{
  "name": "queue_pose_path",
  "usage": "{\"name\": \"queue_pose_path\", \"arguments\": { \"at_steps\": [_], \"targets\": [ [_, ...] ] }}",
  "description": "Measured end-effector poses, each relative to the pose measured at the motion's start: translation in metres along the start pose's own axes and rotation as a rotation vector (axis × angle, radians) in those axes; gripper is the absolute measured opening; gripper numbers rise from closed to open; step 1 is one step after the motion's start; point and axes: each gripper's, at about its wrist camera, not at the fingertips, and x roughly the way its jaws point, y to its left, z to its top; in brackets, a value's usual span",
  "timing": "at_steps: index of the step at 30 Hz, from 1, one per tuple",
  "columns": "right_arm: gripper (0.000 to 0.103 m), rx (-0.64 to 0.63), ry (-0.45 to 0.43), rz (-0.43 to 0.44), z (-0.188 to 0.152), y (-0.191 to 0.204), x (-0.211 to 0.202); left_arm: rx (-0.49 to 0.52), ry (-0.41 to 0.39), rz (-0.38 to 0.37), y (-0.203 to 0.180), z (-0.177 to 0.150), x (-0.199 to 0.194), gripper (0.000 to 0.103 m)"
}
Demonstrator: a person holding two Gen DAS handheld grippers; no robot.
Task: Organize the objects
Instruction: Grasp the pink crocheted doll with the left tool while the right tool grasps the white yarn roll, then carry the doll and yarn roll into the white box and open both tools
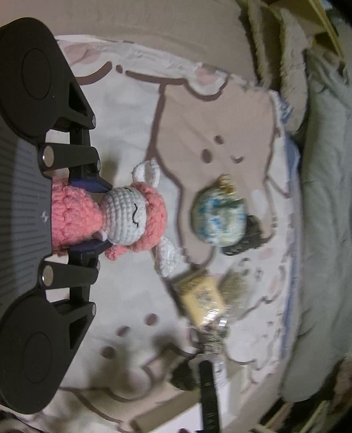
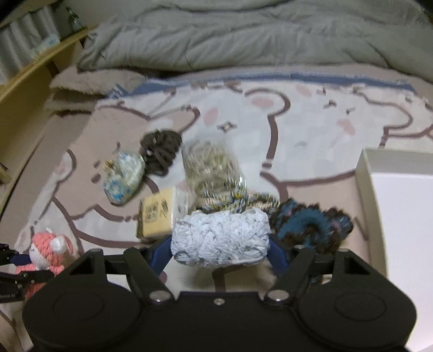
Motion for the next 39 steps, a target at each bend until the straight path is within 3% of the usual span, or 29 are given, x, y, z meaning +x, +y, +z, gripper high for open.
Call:
{"name": "queue_pose_path", "arguments": {
  "at_steps": [11, 16, 29, 39],
  "targets": [
    [0.074, -0.025, -0.131, 0.026, 0.006, -0.006, -0.058, -0.115, -0.139, 0.015, -0.022, 0.015, -0.041, 0.038],
    [0.074, -0.049, -0.171, 0.024, 0.012, -0.008, -0.079, -0.121, -0.193, 0.009, -0.039, 0.029, -0.054, 0.038],
    [0.074, 0.013, -0.335, -0.029, 0.053, -0.053, -0.143, -0.111, -0.328, -0.108, -0.125, 0.114, -0.066, 0.038],
    [0.074, 0.116, -0.382, -0.166, 0.071, -0.129, -0.134, -0.16, -0.349, -0.244, -0.195, 0.164, -0.028, 0.038]
  ]
}}
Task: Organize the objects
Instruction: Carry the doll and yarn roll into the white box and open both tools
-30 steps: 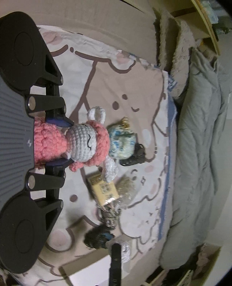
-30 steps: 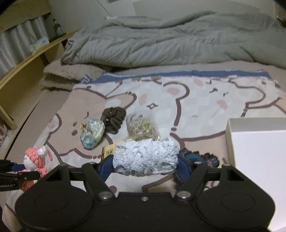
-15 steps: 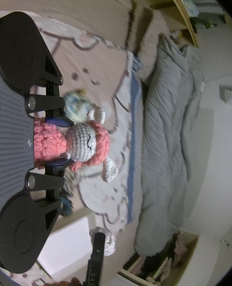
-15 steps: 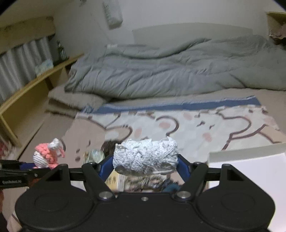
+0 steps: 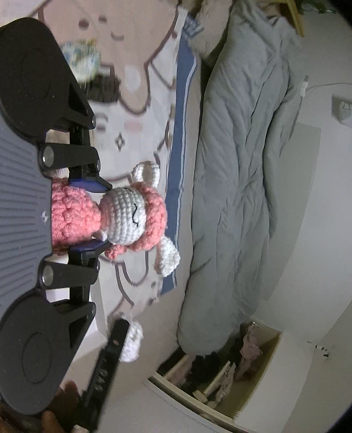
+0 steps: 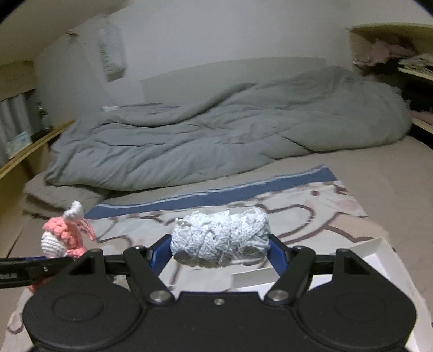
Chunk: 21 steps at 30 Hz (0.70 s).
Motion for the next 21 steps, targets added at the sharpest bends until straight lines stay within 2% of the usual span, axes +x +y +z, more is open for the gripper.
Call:
{"name": "queue_pose_path", "arguments": {
  "at_steps": [4, 7, 13, 17, 21],
  "targets": [
    [0.074, 0.011, 0.006, -0.04, -0.001, -0.025, 0.013, -0.041, -0.002, -0.095, -0.021, -0.001, 0.03, 0.038],
    [0.074, 0.027, 0.025, -0.064, -0.006, -0.043, 0.022, -0.066, 0.027, -0.178, -0.035, -0.007, 0.056, 0.038],
    [0.074, 0.073, 0.073, -0.138, -0.019, -0.08, 0.038, -0.101, 0.093, -0.273, -0.059, -0.026, 0.109, 0.038],
    [0.074, 0.102, 0.1, -0.175, -0.026, -0.099, 0.047, -0.157, 0.154, -0.304, -0.067, -0.046, 0.142, 0.038],
    [0.074, 0.107, 0.147, -0.183, -0.036, -0.112, 0.057, -0.2, 0.198, -0.284, -0.066, -0.065, 0.169, 0.038]
  ]
}}
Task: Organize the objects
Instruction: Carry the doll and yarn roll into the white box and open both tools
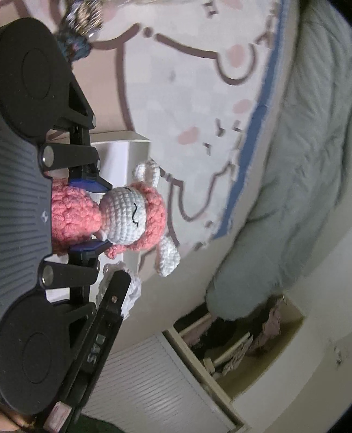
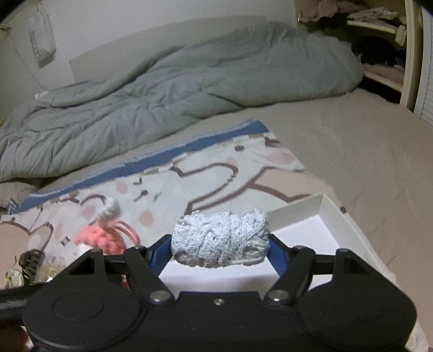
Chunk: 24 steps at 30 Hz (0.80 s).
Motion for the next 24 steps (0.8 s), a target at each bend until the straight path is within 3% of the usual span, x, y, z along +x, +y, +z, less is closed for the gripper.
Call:
{"name": "queue_pose_path", "arguments": {
  "at_steps": [6, 9, 13, 24],
  "targets": [
    [0.074, -0.022, 0.063, 0.035, -0.006, 0.001, 0.017, -0.017, -0.007, 0.056, 0.015, -0.002, 0.015, 0.041],
    [0.077, -0.028, 0.069, 0.06, -0.008, 0.004, 0.023, -0.007, -0.01, 0.08, 0.016, 0.001, 0.015, 0.058],
    [0.086, 0.003, 0.068, 0.049, -0.009, 0.001, 0.026, 0.025, -0.013, 0.101, 0.013, 0.003, 0.013, 0.058],
    [0.086, -0.006, 0.068, 0.019, -0.013, -0.011, 0.017, 0.079, 0.001, 0.135, 0.005, -0.002, 0.009, 0.058]
  ]
}}
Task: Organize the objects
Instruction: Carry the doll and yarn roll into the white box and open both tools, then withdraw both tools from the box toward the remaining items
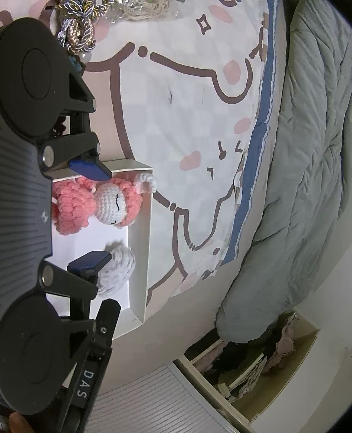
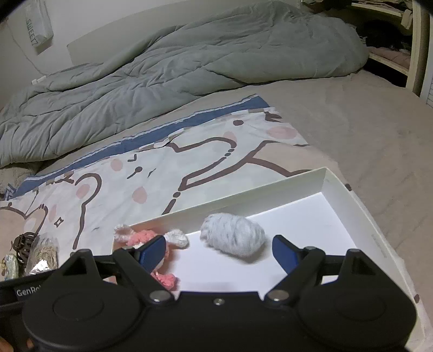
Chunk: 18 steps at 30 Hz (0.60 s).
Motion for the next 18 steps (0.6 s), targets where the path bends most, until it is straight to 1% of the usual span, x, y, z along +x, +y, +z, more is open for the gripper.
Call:
{"name": "queue_pose_path", "arguments": {
  "at_steps": [9, 18],
  "targets": [
    [0.086, 0.009, -0.009, 0.012, -0.002, -0.001, -0.01, 0.028, -0.004, 0.032, 0.001, 0.001, -0.017, 0.058],
    [0.086, -0.024, -0.046, 0.035, -0.002, 0.006, -0.037, 0.093, -0.015, 0.074, -0.007, 0.003, -0.049, 0.058]
  ]
}}
